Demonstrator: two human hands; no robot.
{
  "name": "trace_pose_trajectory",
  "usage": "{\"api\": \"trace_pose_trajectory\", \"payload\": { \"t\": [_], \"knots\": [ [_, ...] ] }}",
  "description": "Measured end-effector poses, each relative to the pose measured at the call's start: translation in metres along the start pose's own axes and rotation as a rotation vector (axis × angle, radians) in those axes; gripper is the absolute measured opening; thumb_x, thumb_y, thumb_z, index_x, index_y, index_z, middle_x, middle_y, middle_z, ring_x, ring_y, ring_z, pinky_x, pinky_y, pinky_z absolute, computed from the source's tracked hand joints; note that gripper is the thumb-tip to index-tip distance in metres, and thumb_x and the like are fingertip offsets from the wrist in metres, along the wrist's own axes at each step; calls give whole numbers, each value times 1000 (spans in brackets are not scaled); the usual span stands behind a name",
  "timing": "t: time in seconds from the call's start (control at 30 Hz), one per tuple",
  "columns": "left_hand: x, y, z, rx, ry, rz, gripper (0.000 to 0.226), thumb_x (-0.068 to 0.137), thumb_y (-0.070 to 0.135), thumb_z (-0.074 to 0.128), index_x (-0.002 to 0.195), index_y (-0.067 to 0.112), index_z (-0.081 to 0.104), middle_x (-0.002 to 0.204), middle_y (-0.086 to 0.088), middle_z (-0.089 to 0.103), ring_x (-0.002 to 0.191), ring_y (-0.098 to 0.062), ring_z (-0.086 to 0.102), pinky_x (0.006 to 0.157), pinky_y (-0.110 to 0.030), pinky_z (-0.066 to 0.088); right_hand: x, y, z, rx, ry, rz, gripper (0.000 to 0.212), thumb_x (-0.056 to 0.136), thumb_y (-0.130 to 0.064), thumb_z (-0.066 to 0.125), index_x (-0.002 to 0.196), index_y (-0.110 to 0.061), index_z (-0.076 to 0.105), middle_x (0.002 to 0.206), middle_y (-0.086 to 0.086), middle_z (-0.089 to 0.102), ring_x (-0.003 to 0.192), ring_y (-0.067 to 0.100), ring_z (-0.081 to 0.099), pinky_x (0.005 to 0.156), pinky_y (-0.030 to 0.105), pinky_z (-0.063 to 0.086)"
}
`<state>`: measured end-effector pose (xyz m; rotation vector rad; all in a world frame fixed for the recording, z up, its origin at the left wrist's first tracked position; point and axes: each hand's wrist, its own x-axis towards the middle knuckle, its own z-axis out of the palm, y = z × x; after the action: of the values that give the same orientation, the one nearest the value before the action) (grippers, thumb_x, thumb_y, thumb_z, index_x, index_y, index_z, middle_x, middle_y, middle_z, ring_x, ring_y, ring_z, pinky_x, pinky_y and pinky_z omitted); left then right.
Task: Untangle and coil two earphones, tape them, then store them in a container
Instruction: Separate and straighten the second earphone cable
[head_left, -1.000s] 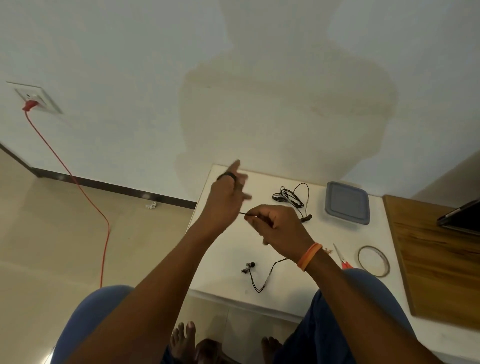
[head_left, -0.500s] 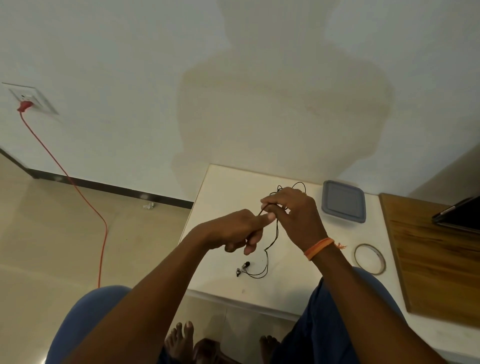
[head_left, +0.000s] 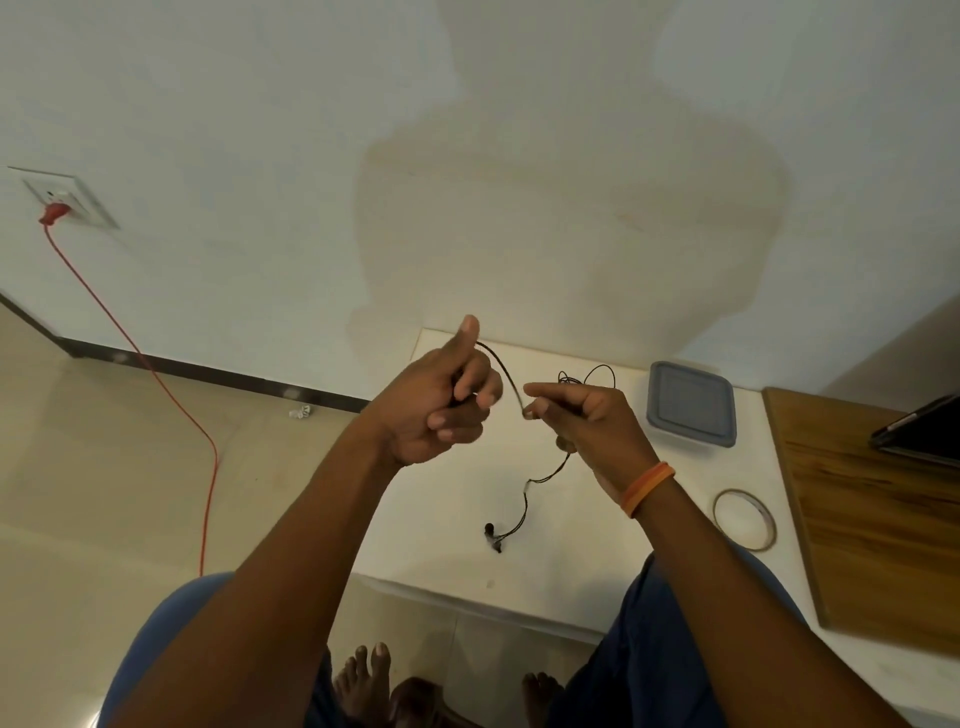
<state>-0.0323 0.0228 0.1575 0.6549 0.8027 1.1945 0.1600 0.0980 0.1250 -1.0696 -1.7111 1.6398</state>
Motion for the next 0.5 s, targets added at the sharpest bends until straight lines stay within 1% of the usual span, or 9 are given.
{"api": "trace_pose_trajectory", "payload": {
  "t": [0.07, 0.1, 0.17, 0.23, 0.27, 0.33, 0.37, 0.43, 0.5],
  "knots": [
    [0, 4, -3, -146, -21, 33, 63, 92, 63, 35, 53, 19, 59, 60, 2, 61, 25, -1, 32, 31, -12, 29, 1, 1, -2, -71, -54, -5, 19, 95, -19, 61, 106, -11, 75, 80, -6, 73, 69, -4, 58, 57, 11, 42],
    [0, 4, -4, -214, -29, 53, 64, 91, 63, 33, 58, 19, 65, 61, 3, 64, 23, -2, 35, 30, -12, 30, 0, 1, -1, -92, -96, -16, 19, 95, -20, 60, 104, -12, 75, 78, -7, 71, 69, -7, 58, 59, 7, 43],
    [0, 2, -4, -335, -41, 105, 69, 93, 63, 26, 82, 17, 76, 59, 4, 68, 22, -4, 40, 28, -13, 33, -2, 2, 5, -117, -162, -24, 19, 96, -23, 59, 100, -18, 76, 80, 2, 65, 65, -5, 52, 62, 6, 43],
    [0, 2, -5, -409, -39, 137, 72, 93, 63, 23, 116, 12, 68, 48, 6, 61, 23, -5, 42, 29, -14, 36, -3, 4, 11, -167, -192, -24, 20, 97, -26, 56, 97, -22, 76, 78, 8, 59, 65, 2, 48, 66, 12, 43],
    [1, 1, -4, -414, -11, 145, 72, 93, 63, 24, 125, 10, 61, 43, 8, 55, 25, -4, 43, 32, -13, 38, -3, 5, 14, -206, -201, -22, 22, 98, -27, 54, 95, -22, 76, 74, 7, 57, 65, 6, 47, 68, 20, 43],
    [3, -1, 0, -391, 97, 180, 66, 96, 59, 33, 130, 8, 57, 45, 11, 49, 34, -2, 46, 40, -13, 43, -4, 7, 20, -272, -232, -23, 26, 101, -28, 50, 95, -19, 74, 65, 0, 54, 63, 8, 48, 68, 30, 43],
    [4, -2, 2, -380, 149, 208, 62, 98, 55, 37, 129, 5, 57, 53, 10, 54, 44, -1, 52, 47, -16, 47, -6, 6, 23, -288, -256, -34, 28, 101, -28, 48, 95, -19, 73, 62, -3, 54, 61, 7, 48, 65, 29, 42],
    [8, -4, 5, -333, 234, 253, 54, 101, 47, 41, 130, 3, 53, 89, -5, 74, 79, -17, 73, 66, -29, 59, -9, 6, 30, -307, -299, -67, 28, 102, -30, 46, 96, -18, 72, 60, -6, 55, 57, 4, 48, 61, 23, 41],
    [11, -8, 4, -230, 329, 256, 50, 103, 43, 40, 134, 5, 49, 123, -17, 67, 112, -32, 67, 88, -46, 58, -11, 6, 35, -317, -312, -84, 27, 102, -28, 46, 100, -18, 71, 60, -8, 56, 56, 2, 49, 58, 17, 41]
  ]
}}
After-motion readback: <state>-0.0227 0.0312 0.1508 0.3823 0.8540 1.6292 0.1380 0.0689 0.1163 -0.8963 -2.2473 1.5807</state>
